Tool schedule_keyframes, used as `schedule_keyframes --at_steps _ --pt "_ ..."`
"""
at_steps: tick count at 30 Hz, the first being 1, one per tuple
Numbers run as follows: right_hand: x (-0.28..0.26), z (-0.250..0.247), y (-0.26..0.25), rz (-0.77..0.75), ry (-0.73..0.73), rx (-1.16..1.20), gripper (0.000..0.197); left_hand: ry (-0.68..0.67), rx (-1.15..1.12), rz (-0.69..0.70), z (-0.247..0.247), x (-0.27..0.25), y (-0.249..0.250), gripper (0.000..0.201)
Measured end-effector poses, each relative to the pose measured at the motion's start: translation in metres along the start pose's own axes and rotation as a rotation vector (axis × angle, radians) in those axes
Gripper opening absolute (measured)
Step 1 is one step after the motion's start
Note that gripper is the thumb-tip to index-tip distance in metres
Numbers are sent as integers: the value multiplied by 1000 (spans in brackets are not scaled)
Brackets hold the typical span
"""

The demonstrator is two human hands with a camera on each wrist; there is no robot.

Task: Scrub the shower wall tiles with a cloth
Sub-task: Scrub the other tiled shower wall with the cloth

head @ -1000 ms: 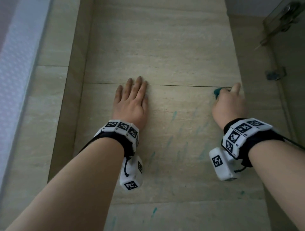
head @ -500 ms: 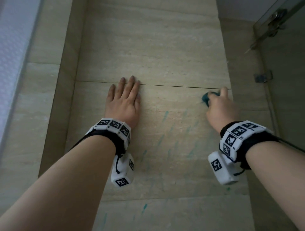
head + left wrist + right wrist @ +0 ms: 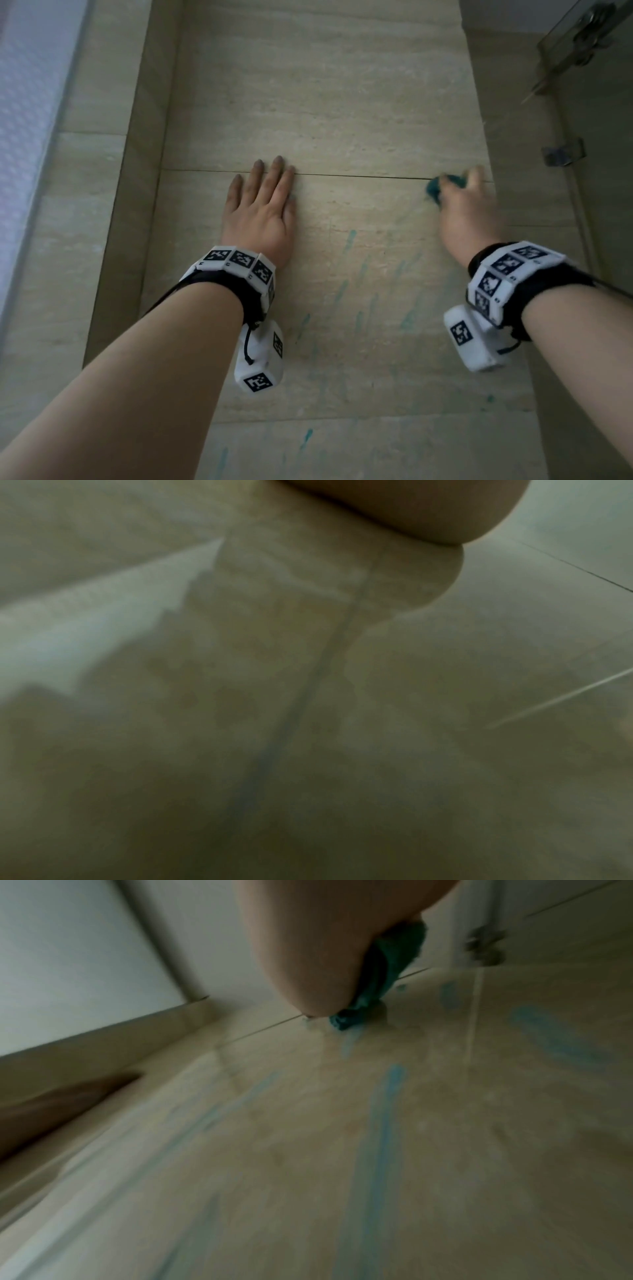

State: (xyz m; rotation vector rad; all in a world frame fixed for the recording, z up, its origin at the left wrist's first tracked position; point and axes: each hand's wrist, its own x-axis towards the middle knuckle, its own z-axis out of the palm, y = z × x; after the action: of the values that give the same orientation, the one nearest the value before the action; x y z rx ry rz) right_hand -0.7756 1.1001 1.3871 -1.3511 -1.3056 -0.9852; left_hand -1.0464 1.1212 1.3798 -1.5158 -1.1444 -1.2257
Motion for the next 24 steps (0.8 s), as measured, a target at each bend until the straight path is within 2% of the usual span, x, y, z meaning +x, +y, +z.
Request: schedule_keyframes --at_steps 3,7,10,13,17,19,24 --pt "10 7 18 97 35 9 41 2 10 -2 1 0 0 51" --pt "6 7 29 361 19 -8 26 4 6 2 0 0 -1 51" --pt "0 5 27 439 0 -41 21 2 8 -4 0 0 -1 51" --pt "-9 4 9 424 -26 -57 28 -1 13 -5 0 0 1 51" --pt "-22 6 -11 139 1 -12 32 -11 7 -13 -1 -1 1 52" --pt "-22 7 -2 79 3 39 33 -15 5 -9 -2 -1 1 52" --pt "-14 -1 18 272 -1 53 23 9 8 -4 -1 -1 1 51"
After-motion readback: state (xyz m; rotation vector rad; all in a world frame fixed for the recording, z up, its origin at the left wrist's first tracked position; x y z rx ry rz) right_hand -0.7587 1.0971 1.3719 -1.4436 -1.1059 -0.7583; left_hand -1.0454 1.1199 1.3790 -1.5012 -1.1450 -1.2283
